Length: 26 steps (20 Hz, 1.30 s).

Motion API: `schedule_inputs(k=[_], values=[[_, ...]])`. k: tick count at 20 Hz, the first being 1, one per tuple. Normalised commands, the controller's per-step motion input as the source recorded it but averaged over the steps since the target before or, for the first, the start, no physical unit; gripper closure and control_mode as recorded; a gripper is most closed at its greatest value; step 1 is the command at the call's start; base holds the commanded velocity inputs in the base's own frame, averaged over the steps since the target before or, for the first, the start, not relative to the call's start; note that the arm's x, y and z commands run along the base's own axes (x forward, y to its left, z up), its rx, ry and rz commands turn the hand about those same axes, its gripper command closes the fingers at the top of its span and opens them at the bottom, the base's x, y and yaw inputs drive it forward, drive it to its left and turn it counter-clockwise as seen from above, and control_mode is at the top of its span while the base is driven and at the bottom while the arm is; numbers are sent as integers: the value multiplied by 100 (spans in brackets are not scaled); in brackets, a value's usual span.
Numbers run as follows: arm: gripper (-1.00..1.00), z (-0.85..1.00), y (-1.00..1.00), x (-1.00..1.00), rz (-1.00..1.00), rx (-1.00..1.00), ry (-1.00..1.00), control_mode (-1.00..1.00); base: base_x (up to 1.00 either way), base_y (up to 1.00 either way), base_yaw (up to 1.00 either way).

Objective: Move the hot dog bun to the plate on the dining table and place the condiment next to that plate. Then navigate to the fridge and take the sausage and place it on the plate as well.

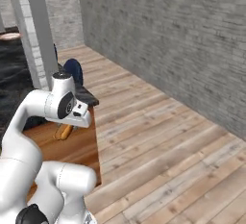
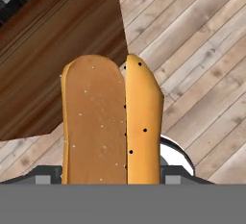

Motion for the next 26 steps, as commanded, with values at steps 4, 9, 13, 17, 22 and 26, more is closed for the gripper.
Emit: schedule_inputs(k=[4,9,13,17,22,26], values=[[100,0,0,0,0,0,0,100,100,-100,22],[100,0,0,0,0,0,0,100,100,-97,35],[100,0,0,0,0,0,0,100,100,-91,38],[100,0,0,0,0,0,0,100,100,-89,39],[100,0,0,0,0,0,0,100,100,-83,41],[100,0,0,0,0,0,0,100,100,-72,44]])
